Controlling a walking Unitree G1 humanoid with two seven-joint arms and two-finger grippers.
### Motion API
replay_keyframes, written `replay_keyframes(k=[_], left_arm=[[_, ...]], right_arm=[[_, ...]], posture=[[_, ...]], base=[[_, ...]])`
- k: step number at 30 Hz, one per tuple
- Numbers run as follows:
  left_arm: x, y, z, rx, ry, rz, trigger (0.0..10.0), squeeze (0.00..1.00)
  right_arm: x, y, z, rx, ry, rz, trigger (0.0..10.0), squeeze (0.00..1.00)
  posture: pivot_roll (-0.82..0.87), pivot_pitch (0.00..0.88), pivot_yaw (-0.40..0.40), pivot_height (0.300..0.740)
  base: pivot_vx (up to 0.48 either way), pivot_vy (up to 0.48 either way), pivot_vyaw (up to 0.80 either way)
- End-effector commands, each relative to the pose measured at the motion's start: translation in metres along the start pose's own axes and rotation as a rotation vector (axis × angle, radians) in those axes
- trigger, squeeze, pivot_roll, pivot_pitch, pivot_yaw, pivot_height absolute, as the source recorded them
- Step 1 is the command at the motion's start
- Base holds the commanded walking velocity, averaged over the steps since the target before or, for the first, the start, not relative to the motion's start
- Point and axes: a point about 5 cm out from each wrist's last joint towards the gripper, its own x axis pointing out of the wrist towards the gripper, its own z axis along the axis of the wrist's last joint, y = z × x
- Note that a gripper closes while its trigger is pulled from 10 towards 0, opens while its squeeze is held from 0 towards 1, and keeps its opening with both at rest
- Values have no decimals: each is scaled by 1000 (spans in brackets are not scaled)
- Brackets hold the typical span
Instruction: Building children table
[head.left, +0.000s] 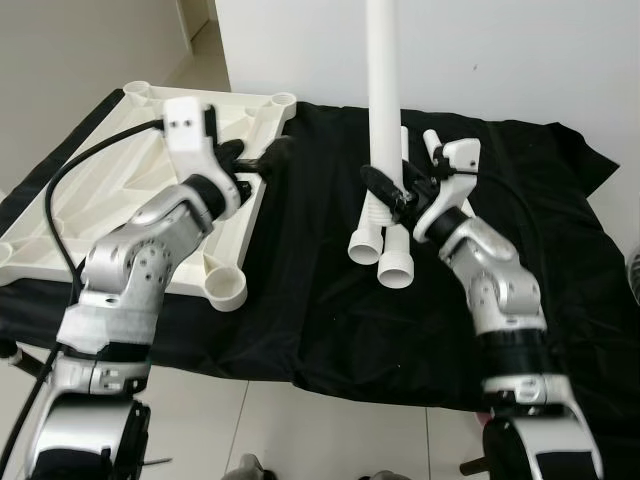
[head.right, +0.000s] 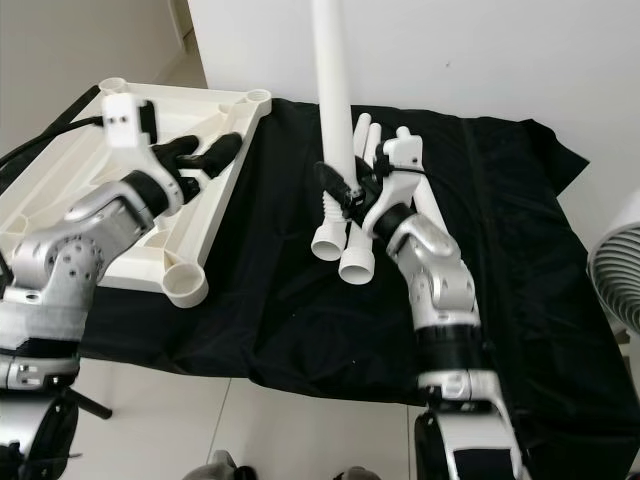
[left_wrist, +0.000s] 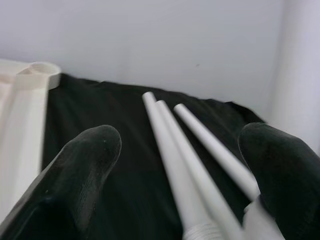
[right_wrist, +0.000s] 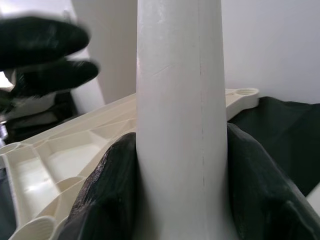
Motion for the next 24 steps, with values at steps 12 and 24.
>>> replay_keyframes(k=[12, 24], left_arm=[[-1, -55, 22, -89, -11, -668, 10000, 0], [3, -65, 30, -107, 15, -725, 10000, 0]], right_arm=[[-2, 15, -9, -46, -4, 115, 10000, 0], [-8, 34, -17, -68, 11, 246, 10000, 0]], posture=[[-75, 43, 46, 740], [-74, 47, 52, 740]], base=[[0, 0, 0], [0, 0, 0]])
